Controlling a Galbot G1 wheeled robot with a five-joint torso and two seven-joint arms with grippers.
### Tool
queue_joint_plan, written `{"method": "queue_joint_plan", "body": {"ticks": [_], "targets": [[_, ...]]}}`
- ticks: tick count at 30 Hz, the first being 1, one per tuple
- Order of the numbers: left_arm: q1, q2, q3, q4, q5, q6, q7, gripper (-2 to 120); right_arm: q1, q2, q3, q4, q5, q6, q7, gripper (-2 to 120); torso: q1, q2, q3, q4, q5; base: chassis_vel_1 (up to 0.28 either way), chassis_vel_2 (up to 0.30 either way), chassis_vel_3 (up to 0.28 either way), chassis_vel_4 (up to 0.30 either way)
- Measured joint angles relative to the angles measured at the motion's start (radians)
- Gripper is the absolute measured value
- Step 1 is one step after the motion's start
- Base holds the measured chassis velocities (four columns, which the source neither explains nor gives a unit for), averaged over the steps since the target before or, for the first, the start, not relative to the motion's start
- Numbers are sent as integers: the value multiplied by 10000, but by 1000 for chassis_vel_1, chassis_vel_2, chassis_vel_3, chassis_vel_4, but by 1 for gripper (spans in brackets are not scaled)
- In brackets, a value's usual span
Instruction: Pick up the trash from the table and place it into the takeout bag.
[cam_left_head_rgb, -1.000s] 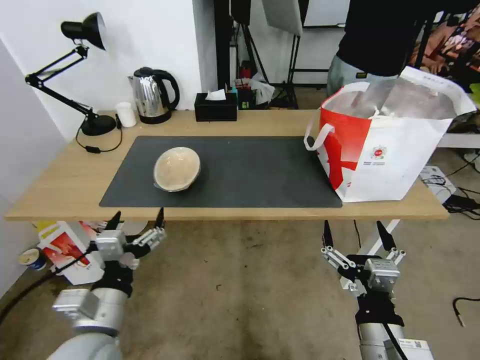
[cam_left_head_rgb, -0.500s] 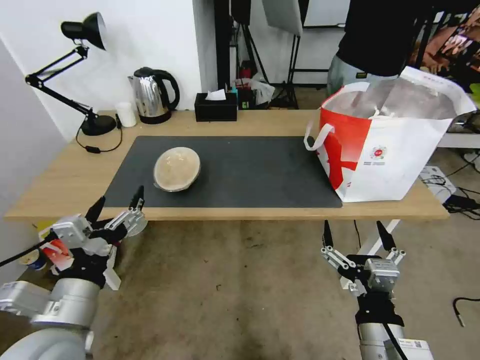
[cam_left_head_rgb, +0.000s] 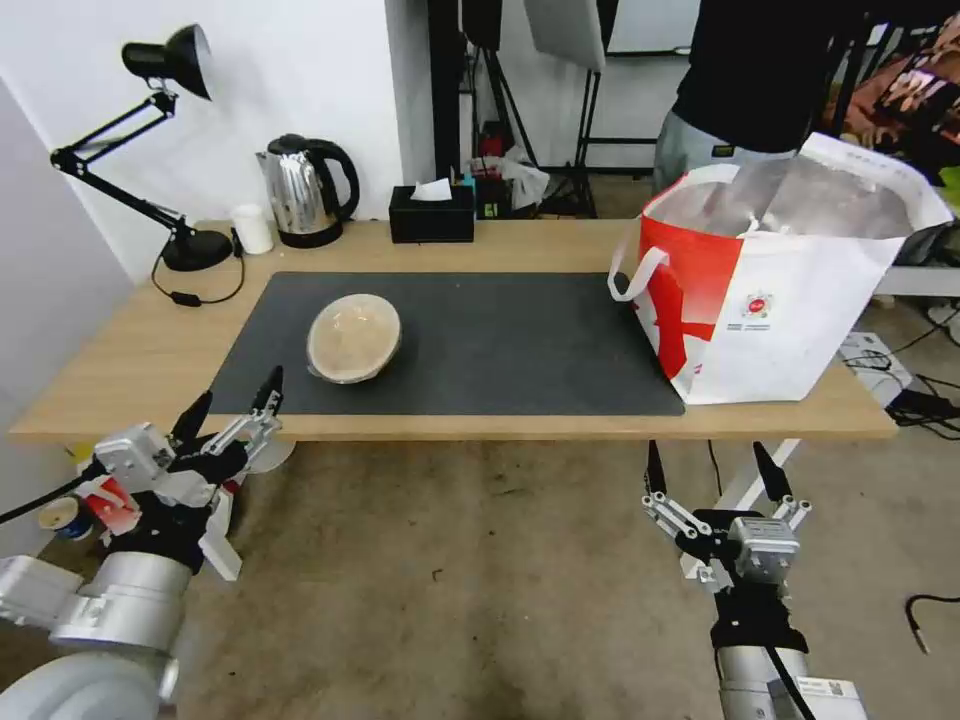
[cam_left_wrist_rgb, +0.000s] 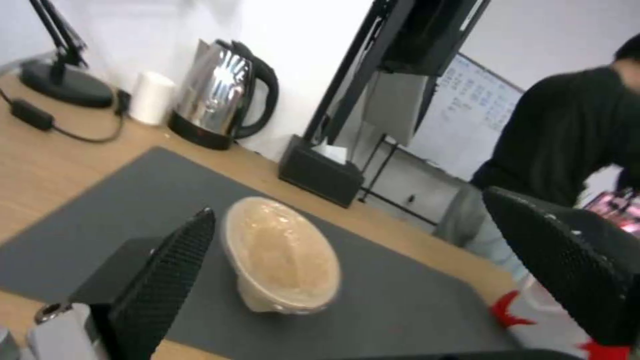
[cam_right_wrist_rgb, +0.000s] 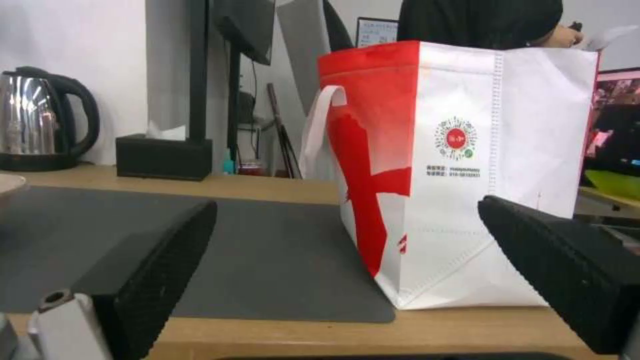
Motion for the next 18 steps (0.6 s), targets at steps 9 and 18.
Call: {"method": "queue_joint_plan", "body": {"ticks": [9, 18], "targets": [[-86, 204, -238, 9, -1096, 227, -125, 100, 0, 0, 0, 0, 0, 0, 0, 100, 0, 0, 0, 0, 0, 0, 0, 0, 0], [-255, 351, -402, 253, -2318, 503, -358, 100, 0, 0, 0, 0, 0, 0, 0, 100, 0, 0, 0, 0, 0, 0, 0, 0, 0]]}}
